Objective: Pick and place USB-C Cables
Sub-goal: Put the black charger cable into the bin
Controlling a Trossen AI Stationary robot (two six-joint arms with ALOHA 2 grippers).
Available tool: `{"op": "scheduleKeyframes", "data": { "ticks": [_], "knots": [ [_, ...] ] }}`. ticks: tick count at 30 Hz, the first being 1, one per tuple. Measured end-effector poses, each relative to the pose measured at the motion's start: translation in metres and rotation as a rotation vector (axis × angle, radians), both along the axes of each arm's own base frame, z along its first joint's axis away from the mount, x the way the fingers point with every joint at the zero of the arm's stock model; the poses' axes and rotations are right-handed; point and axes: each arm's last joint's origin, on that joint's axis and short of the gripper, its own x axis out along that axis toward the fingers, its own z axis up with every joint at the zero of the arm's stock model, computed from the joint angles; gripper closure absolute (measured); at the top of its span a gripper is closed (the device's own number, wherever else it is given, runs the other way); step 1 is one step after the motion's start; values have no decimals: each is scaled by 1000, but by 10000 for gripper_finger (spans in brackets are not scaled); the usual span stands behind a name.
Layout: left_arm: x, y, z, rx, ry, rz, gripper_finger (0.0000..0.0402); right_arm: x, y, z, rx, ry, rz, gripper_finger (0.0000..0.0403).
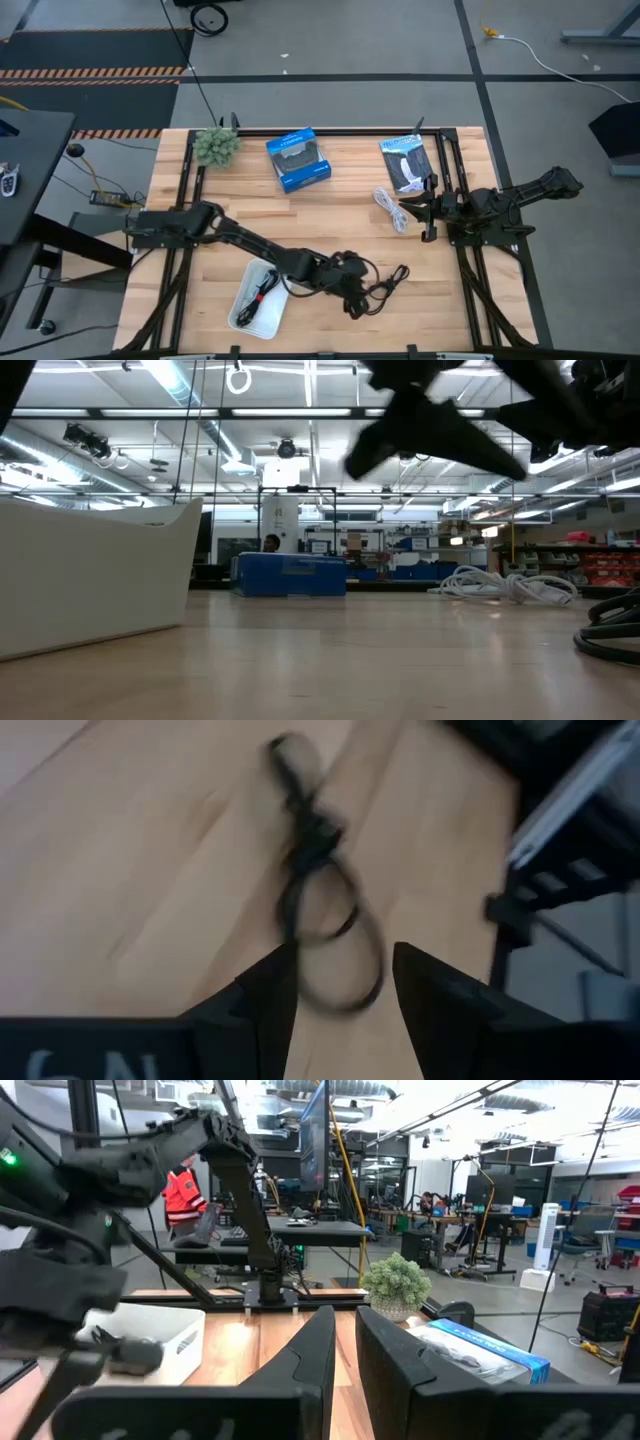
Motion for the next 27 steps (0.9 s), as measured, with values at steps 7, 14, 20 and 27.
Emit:
{"op": "scheduleKeyframes", "data": {
  "ticks": [7, 14, 20, 27],
  "knots": [
    [20, -3, -18, 56, -150, -83, 230, 0, 0, 0, 0, 0, -1, 353],
    [46, -8, -31, 134, -185, -102, 230, 0, 0, 0, 1, -4, -1, 353],
    [73, 1, -46, 280, -186, -151, 230, 0, 0, 1, 2, -8, 0, 353],
    [72, 2, -55, 472, -108, -178, 199, 0, 0, 1, 2, -8, 0, 353]
  ]
}}
